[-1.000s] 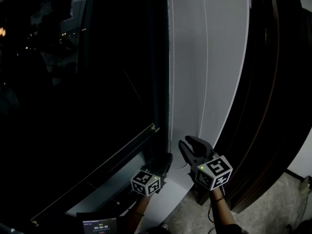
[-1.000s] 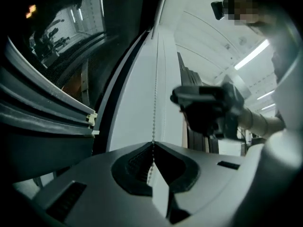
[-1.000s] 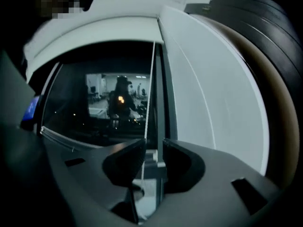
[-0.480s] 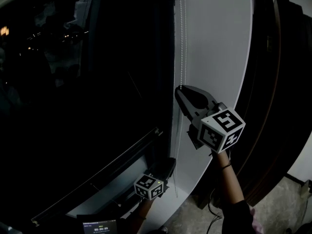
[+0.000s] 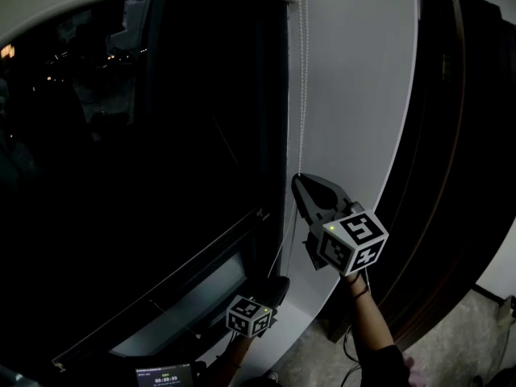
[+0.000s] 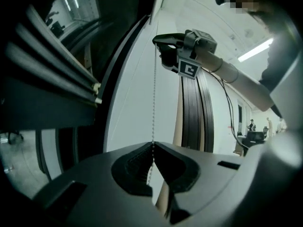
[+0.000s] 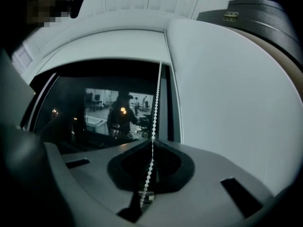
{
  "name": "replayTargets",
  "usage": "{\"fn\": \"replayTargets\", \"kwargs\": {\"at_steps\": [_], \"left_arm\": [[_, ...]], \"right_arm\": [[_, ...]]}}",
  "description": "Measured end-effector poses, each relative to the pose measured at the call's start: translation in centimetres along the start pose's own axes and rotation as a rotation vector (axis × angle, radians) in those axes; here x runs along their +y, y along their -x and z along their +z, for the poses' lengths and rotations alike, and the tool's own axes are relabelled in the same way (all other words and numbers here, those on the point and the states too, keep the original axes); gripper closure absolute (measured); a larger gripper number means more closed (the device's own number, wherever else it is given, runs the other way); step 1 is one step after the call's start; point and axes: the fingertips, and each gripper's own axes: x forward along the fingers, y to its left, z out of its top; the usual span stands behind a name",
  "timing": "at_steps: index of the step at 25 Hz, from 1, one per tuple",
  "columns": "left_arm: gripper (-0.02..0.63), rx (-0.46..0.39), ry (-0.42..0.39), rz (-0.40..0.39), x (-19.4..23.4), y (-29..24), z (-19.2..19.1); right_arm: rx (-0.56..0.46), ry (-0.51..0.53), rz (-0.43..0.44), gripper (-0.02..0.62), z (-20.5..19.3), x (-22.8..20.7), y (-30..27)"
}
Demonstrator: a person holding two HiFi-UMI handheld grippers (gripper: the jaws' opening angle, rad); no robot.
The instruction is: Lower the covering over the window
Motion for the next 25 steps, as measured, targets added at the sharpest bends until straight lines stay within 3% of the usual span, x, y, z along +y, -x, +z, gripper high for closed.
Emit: {"fn": "replayTargets", "kwargs": {"at_steps": [6, 9, 12, 15, 19, 22, 25], "left_arm": [[0.597, 0.284, 0.031, -0.009, -1.9, 2.4, -11.3], [0.597, 0.3, 0.085, 0.006, -2.8, 4.1, -13.4], [0.595, 0.263, 0.085, 0.023, -2.5, 4.8, -12.4], [0.595, 0.111, 0.081, 0.05, -0.8, 4.5, -7.7], [0.595, -0.133, 0.054, 0.059, 0.7, 5.3, 2.9], [0.595, -0.267, -0.023, 0.014, 0.2, 5.4, 11.1], [0.58, -0.346, -0.132, -0.034, -1.3, 4.7, 18.5]], "right_arm": [[0.205, -0.079, -0.081, 0.583, -13.7, -0.1, 3.3], [0.278, -0.172, -0.09, 0.583, -19.5, 1.3, 5.2], [0.333, -0.206, -0.089, 0.583, -23.3, 2.5, 6.8], [0.348, -0.221, -0.082, 0.583, -24.4, 3.2, 7.3], [0.362, -0.191, -0.074, 0.583, -24.3, 3.6, 7.6], [0.359, -0.21, -0.071, 0.583, -24.2, 3.6, 8.1], [0.348, -0.218, -0.07, 0.583, -23.8, 3.9, 8.4]]}}
